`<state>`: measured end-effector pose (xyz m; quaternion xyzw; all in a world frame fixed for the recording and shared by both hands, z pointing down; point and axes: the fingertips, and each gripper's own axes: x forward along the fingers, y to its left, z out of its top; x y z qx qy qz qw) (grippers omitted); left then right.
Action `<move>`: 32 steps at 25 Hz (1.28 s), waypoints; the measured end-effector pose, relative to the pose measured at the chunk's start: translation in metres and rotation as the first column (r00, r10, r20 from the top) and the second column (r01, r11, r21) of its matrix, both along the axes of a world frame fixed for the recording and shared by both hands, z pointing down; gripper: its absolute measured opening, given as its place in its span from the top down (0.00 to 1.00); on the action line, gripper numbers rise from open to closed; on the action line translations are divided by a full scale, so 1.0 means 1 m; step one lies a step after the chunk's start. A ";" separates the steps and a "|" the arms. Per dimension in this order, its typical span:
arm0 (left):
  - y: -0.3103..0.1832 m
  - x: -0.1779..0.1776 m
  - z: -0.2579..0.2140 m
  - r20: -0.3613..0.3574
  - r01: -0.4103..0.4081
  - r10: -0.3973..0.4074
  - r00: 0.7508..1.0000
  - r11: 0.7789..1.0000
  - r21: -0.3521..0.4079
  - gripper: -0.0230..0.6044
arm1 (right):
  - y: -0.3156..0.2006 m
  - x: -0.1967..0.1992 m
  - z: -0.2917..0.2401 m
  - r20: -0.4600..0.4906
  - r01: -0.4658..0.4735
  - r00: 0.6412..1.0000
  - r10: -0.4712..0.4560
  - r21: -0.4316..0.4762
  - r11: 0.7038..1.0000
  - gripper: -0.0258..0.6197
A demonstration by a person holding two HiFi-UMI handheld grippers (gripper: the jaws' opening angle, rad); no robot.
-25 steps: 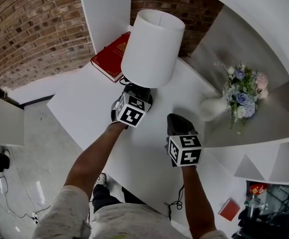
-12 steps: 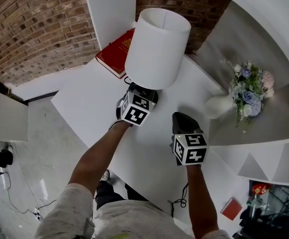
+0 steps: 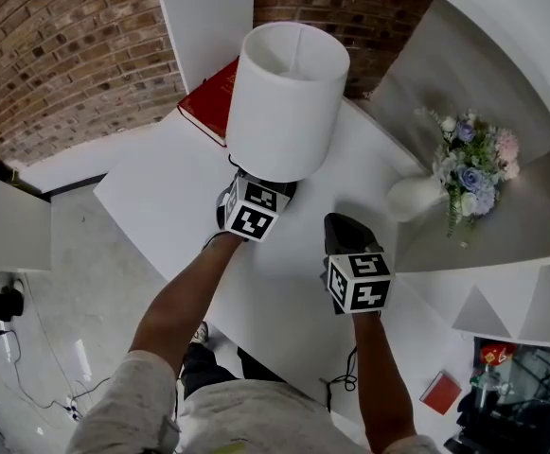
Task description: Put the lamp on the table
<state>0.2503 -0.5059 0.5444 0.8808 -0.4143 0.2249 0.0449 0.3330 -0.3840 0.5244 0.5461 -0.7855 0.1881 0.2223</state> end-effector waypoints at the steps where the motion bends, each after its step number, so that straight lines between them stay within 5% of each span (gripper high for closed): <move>1: 0.000 0.000 0.000 -0.001 0.000 0.000 1.000 1.000 0.003 0.82 | 0.000 0.000 0.000 -0.001 0.000 1.000 0.000 -0.001 1.000 0.95; 15: 0.005 0.001 0.000 -0.041 0.009 -0.006 0.999 0.998 0.070 0.82 | 0.001 0.004 -0.002 0.021 -0.016 1.000 0.016 0.010 1.000 0.95; 32: 0.007 0.001 0.002 -0.028 -0.003 0.004 1.000 1.000 0.022 0.80 | 0.007 -0.004 -0.009 0.019 -0.004 1.000 0.004 0.013 1.000 0.95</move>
